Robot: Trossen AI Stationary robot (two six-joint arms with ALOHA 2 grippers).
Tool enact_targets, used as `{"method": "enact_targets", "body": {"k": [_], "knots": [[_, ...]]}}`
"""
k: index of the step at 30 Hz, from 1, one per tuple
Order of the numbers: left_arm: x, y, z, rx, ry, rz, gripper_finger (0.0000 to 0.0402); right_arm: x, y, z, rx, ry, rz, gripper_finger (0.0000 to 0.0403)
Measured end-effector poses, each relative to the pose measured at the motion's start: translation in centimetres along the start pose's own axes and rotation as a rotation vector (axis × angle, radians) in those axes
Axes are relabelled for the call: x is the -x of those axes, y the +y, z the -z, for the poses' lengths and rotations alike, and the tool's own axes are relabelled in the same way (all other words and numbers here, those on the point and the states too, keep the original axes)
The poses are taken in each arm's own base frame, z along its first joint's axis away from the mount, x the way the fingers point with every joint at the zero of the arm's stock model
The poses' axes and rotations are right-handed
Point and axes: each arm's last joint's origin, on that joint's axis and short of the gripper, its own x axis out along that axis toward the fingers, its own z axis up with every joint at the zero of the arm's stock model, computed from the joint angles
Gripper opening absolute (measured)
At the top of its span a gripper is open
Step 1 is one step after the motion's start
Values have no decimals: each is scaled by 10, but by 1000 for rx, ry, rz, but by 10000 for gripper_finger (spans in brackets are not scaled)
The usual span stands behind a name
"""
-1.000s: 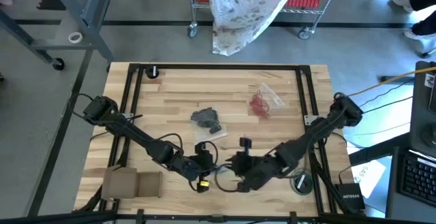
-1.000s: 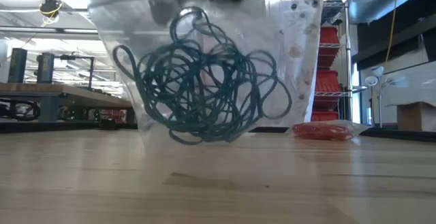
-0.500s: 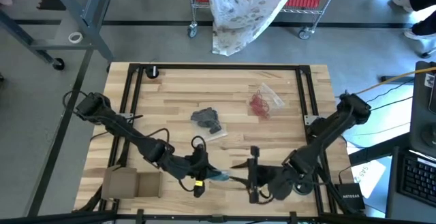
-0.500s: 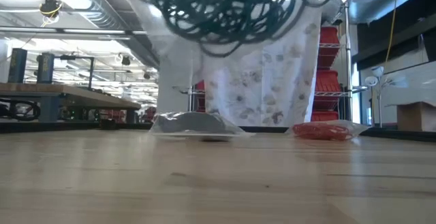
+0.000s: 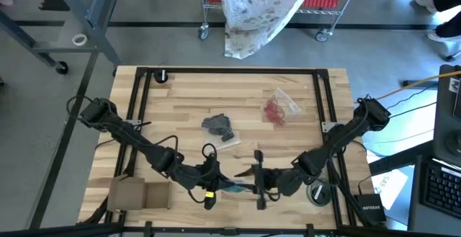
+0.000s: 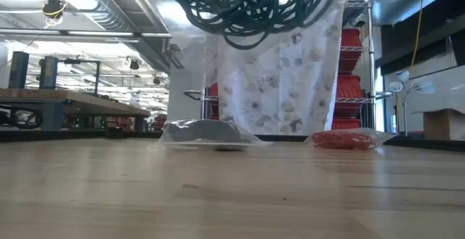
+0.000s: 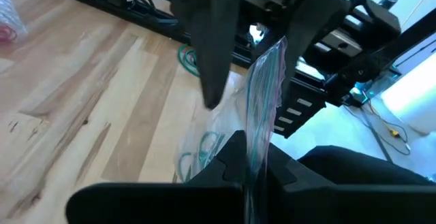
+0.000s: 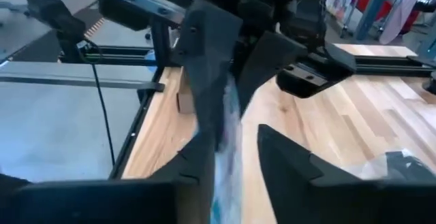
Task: Sort rubber bands
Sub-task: Close the transparent zip lock bag
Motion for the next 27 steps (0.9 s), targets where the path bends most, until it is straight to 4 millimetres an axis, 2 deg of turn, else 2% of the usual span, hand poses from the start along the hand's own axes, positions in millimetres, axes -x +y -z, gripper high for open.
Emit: {"method": "enact_targets", "body": {"k": [9,15,24,27], "knots": [[0,0,0,-6,-1,-4,0,-4,-4,0,0,-2,6,7],[1,0,-1,-63,-2,-2,14,-4,-4,-2,-41,-21,4,2],[21,1,-23,-76,-25,41,104,-4,-4,-2,-47,-18,10,1],[28,-1,-30,-136,-41,47,121,-4,-4,-1,-44,-12,8,0]]}}
